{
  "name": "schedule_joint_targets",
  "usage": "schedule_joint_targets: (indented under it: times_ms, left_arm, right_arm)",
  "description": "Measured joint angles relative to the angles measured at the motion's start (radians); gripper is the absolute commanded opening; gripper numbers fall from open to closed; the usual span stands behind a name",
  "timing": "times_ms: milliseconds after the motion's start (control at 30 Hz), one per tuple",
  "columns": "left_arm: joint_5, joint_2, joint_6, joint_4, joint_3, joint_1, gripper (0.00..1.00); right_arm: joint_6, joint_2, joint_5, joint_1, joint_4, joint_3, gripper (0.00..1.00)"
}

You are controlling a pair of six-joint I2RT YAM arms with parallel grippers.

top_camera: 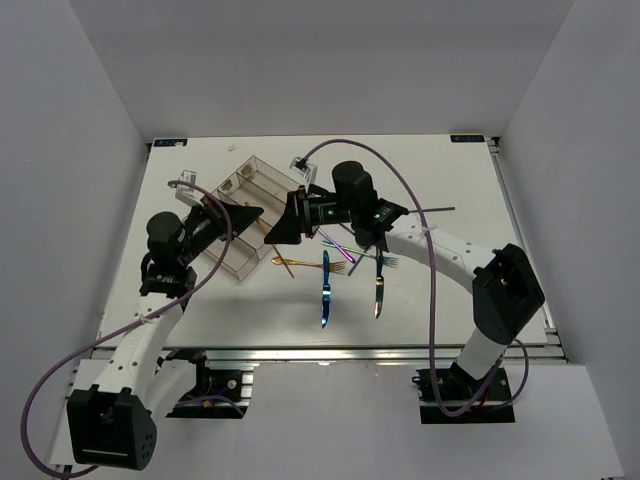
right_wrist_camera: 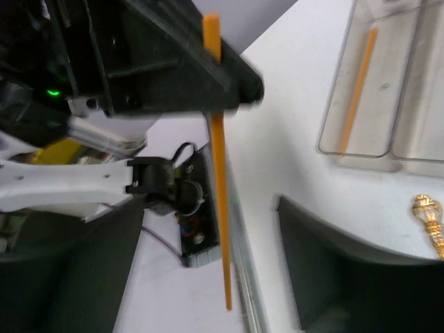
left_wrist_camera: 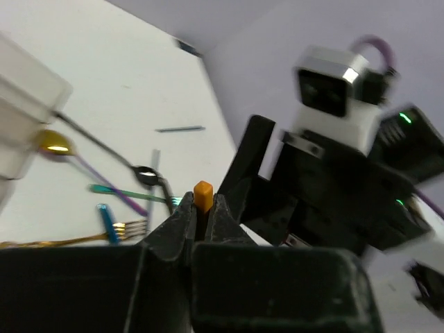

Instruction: Sort the eating utensils into containers

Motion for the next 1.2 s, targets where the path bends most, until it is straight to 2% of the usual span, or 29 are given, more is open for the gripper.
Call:
schedule_joint_targets:
  times_ms: [133, 267, 400, 533, 733, 767, 867, 900, 1000, 1133, 1200]
  left_arm:
    - [-0.241, 0.040, 0.109, -0.299, 0.150, 0.000, 0.00]
    - [-0.568, 0.171, 0.172, -0.539, 0.292, 0.014, 0.00]
    - [-0.795, 0.343, 0.200, -0.707, 0.381, 0.044, 0.00]
    - [-0.928, 0.474, 0.201, -0.788, 0.425, 0.071, 0.00]
    - [-1.004, 0.519, 0.169, -0.813, 0.429, 0.076, 0.20]
    - [-1.005, 0.529, 0.166, -0.809, 0.431, 0.076, 0.29]
    - [-1.006, 0.555, 0.160, -0.798, 0.430, 0.076, 0.45]
    - [-1.007, 0.559, 0.154, -0.790, 0.426, 0.076, 0.54]
    - [-1.012, 0.558, 0.149, -0.787, 0.422, 0.077, 0.72]
    - [-1.028, 0.548, 0.145, -0.782, 0.422, 0.078, 0.88]
    - [-1.032, 0.539, 0.148, -0.783, 0.422, 0.078, 0.90]
  right_arm:
    - [-0.035, -0.054, 0.085, -0.037, -0.005, -0.079, 0.89]
    - [-0.054, -0.167, 0.176, -0.133, -0.047, -0.208, 0.89]
    - [-0.082, -0.267, 0.232, -0.214, -0.067, -0.297, 0.89]
    - [-0.116, -0.329, 0.247, -0.228, -0.072, -0.361, 0.89]
    - [-0.146, -0.349, 0.250, -0.246, -0.084, -0.408, 0.89]
    - [-0.151, -0.349, 0.250, -0.249, -0.085, -0.409, 0.89]
    - [-0.158, -0.349, 0.250, -0.253, -0.089, -0.410, 0.89]
    - [-0.160, -0.349, 0.251, -0.254, -0.091, -0.410, 0.89]
    - [-0.166, -0.349, 0.252, -0.254, -0.097, -0.410, 0.89]
    - [-0.167, -0.349, 0.253, -0.254, -0.098, -0.410, 0.89]
    - [-0.167, -0.348, 0.253, -0.254, -0.098, -0.410, 0.89]
